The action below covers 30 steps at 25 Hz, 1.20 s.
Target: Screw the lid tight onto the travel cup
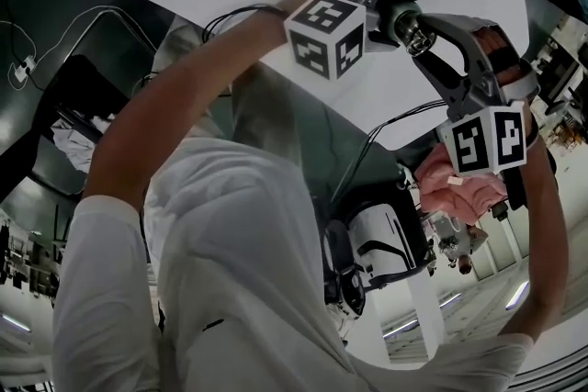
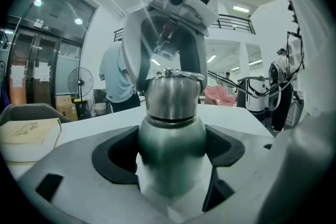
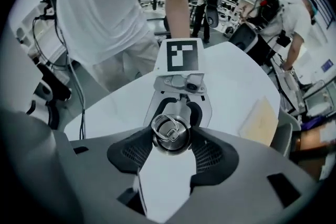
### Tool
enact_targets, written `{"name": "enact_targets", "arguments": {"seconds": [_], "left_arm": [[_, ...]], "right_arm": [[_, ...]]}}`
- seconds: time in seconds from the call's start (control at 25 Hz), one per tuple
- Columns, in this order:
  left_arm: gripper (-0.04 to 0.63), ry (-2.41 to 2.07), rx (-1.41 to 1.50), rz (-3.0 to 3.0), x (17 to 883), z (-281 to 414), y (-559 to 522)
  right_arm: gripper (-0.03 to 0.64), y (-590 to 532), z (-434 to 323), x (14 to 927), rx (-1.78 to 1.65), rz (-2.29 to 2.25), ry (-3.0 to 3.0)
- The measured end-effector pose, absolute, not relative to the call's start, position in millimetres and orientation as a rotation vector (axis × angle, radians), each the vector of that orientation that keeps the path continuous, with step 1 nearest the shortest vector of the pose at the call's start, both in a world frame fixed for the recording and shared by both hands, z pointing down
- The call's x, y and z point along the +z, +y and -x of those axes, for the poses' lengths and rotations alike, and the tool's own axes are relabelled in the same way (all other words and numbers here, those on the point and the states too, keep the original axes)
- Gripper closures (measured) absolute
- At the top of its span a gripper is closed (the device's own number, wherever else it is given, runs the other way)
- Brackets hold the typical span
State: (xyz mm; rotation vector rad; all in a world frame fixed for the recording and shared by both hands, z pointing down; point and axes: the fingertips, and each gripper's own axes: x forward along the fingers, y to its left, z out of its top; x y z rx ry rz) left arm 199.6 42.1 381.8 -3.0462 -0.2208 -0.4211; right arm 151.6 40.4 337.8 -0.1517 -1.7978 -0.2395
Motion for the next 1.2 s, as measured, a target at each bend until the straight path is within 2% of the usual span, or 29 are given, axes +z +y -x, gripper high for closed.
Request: {"name": "enact_targets", "arguments": {"seconds": [0.48,0.76,0.92,1.2], "left_arm": [[0.224,-0.228,-0.443,3.045,384,-199,41],[0.224,-0.217,-0.455,3.043,384,-198,41],[0.224,-0.217,-0.455,3.046,384,-199,41],[0.224,-0.223,-0.453,3.044,386,-196,43]], "right_arm": [[0.39,28,-154,337,0.29,-0.582,-1.906],[0.39,23,-157,336,0.463,-0.862,-1.849],[0.389,22,-156,335,0.492,-0.869,-1.882],[0.367,29,-145,315,0.383,-0.615,-1.969]]}}
